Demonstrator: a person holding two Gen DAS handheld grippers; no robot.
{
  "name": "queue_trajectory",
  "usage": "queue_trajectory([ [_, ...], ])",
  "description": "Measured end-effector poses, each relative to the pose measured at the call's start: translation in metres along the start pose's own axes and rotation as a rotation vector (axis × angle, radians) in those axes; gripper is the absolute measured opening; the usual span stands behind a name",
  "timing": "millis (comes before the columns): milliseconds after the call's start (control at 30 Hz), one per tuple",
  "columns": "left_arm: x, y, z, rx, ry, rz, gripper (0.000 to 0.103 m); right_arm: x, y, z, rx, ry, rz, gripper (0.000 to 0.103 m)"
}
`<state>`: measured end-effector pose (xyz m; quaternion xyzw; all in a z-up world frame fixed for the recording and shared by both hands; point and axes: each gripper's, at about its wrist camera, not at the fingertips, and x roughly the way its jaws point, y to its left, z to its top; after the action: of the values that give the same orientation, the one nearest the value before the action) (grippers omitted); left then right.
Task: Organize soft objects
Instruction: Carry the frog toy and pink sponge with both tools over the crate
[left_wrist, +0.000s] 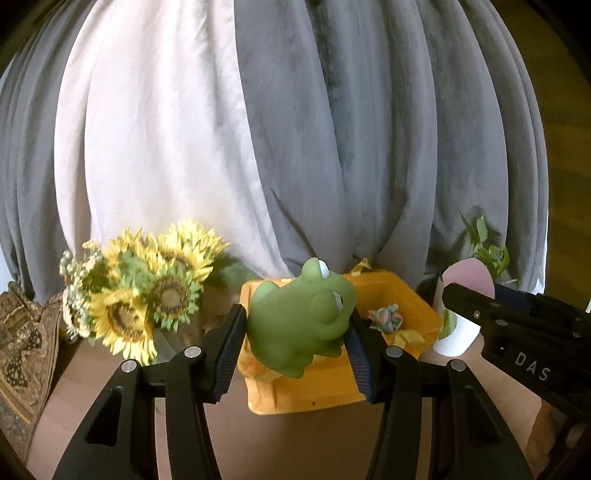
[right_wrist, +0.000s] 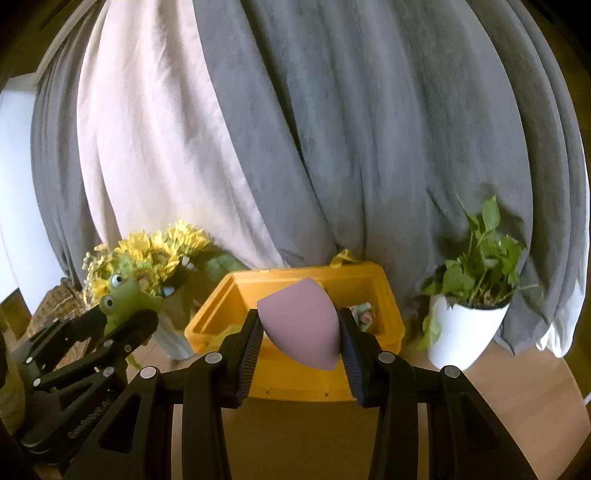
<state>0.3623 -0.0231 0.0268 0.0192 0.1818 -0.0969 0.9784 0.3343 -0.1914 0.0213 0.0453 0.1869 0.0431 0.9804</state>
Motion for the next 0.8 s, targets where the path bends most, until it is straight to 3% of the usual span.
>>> queue_trajectory([
  [333,0.036,0.005,0.022,0.001,-0.023,-0.006,0.052,0.032,-0.005,0.018,0.009,-0.004,0.002,0.042],
  [800,0.09,0.017,0.031,0.01,0.011,0.0,0.052,0.089,-0.007,0.032,0.022,0.03,0.014,0.042],
])
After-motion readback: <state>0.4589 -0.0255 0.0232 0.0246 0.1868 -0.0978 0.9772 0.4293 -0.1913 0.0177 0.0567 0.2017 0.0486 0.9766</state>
